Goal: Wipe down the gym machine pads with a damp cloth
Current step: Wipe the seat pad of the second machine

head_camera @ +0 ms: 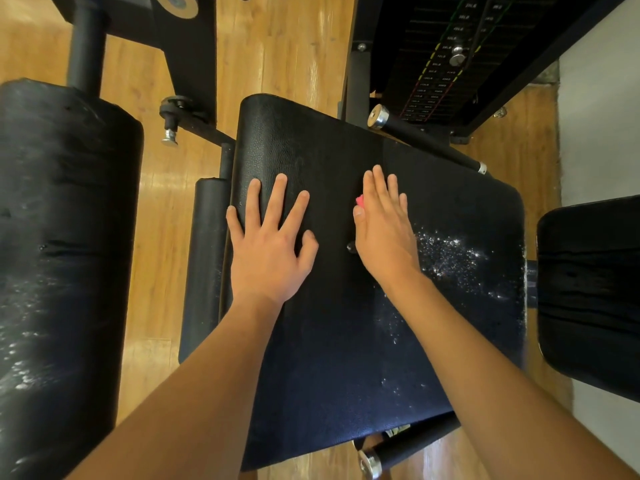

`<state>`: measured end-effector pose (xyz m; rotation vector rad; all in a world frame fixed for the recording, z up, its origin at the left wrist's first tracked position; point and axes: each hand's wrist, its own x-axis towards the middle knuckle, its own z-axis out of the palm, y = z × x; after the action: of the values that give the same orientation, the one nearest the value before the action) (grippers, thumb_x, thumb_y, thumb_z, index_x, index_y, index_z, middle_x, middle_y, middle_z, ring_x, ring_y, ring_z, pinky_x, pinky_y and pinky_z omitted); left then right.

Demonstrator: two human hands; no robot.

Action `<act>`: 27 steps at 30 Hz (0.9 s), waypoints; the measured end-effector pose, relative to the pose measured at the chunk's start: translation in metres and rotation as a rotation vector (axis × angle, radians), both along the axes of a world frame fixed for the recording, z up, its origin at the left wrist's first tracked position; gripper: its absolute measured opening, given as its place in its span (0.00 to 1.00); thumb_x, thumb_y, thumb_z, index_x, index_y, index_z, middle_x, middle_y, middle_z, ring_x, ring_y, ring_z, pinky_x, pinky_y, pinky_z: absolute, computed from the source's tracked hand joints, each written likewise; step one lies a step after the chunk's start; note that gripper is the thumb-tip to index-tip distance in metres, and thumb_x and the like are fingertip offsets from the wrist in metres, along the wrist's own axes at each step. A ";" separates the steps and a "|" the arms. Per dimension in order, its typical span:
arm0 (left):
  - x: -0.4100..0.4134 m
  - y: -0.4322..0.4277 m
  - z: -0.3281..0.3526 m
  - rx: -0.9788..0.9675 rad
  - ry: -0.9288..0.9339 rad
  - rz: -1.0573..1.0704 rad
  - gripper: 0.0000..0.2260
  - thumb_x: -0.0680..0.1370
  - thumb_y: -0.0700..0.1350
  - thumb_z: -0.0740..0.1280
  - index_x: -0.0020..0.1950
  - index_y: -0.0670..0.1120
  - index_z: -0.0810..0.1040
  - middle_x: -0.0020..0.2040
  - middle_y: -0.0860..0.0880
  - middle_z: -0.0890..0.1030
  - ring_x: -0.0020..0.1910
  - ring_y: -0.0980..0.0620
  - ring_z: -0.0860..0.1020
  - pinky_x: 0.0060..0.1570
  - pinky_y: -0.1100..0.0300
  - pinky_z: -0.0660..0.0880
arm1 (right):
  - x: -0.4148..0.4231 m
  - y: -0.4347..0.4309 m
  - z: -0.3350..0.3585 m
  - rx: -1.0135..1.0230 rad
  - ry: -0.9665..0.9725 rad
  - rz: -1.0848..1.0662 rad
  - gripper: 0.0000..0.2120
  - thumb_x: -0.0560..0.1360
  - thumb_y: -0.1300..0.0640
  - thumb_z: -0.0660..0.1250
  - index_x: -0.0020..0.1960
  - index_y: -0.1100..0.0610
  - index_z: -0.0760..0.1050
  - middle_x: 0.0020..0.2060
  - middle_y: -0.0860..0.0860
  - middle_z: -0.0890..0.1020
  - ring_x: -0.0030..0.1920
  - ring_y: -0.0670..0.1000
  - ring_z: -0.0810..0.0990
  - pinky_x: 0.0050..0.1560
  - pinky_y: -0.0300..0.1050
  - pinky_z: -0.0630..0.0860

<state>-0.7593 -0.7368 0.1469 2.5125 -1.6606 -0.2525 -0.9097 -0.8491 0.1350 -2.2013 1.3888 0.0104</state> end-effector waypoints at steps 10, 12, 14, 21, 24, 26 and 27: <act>0.000 0.000 0.001 0.004 0.005 0.002 0.26 0.83 0.56 0.53 0.81 0.55 0.63 0.84 0.48 0.55 0.83 0.41 0.47 0.77 0.31 0.50 | 0.001 0.006 0.001 -0.018 0.033 -0.013 0.27 0.87 0.55 0.48 0.84 0.57 0.45 0.83 0.52 0.45 0.83 0.53 0.40 0.80 0.50 0.39; -0.001 0.000 0.001 0.005 0.006 0.002 0.26 0.83 0.56 0.53 0.81 0.55 0.63 0.84 0.48 0.54 0.83 0.41 0.47 0.77 0.31 0.49 | 0.005 0.003 0.000 -0.022 0.026 -0.044 0.27 0.87 0.55 0.48 0.84 0.57 0.46 0.83 0.53 0.46 0.83 0.54 0.41 0.81 0.51 0.40; -0.001 -0.001 0.001 0.007 0.005 0.000 0.26 0.83 0.56 0.52 0.81 0.55 0.63 0.84 0.48 0.54 0.83 0.41 0.46 0.77 0.31 0.49 | 0.005 0.004 -0.001 -0.023 0.013 -0.056 0.27 0.88 0.55 0.49 0.84 0.57 0.46 0.83 0.53 0.46 0.83 0.54 0.41 0.81 0.51 0.41; -0.001 0.000 0.001 0.011 0.004 0.009 0.26 0.83 0.58 0.51 0.82 0.56 0.61 0.84 0.49 0.53 0.83 0.42 0.46 0.78 0.32 0.48 | -0.015 0.045 0.002 0.022 -0.016 -0.016 0.28 0.87 0.54 0.48 0.83 0.55 0.42 0.83 0.50 0.42 0.81 0.49 0.36 0.80 0.47 0.36; -0.001 0.000 0.001 0.008 -0.004 0.008 0.26 0.83 0.57 0.51 0.82 0.55 0.61 0.84 0.49 0.54 0.83 0.42 0.46 0.78 0.32 0.48 | -0.021 0.054 0.002 0.031 -0.018 -0.002 0.27 0.87 0.53 0.47 0.83 0.55 0.42 0.83 0.50 0.42 0.81 0.49 0.36 0.81 0.48 0.36; -0.001 0.000 0.001 0.004 -0.006 0.008 0.26 0.83 0.57 0.51 0.82 0.55 0.62 0.84 0.48 0.54 0.83 0.41 0.46 0.78 0.32 0.48 | -0.019 0.048 0.002 0.027 -0.021 0.005 0.27 0.87 0.53 0.47 0.84 0.55 0.44 0.83 0.50 0.43 0.82 0.50 0.37 0.81 0.48 0.37; -0.001 0.000 0.001 -0.001 -0.003 0.007 0.26 0.83 0.57 0.51 0.82 0.55 0.62 0.84 0.48 0.54 0.83 0.41 0.47 0.78 0.32 0.49 | -0.017 0.043 0.001 0.026 -0.027 0.001 0.27 0.87 0.53 0.47 0.84 0.56 0.44 0.83 0.50 0.44 0.82 0.50 0.38 0.81 0.48 0.37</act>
<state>-0.7599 -0.7369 0.1475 2.5195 -1.6519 -0.2471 -0.9269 -0.8057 0.1363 -2.1732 1.3652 -0.0014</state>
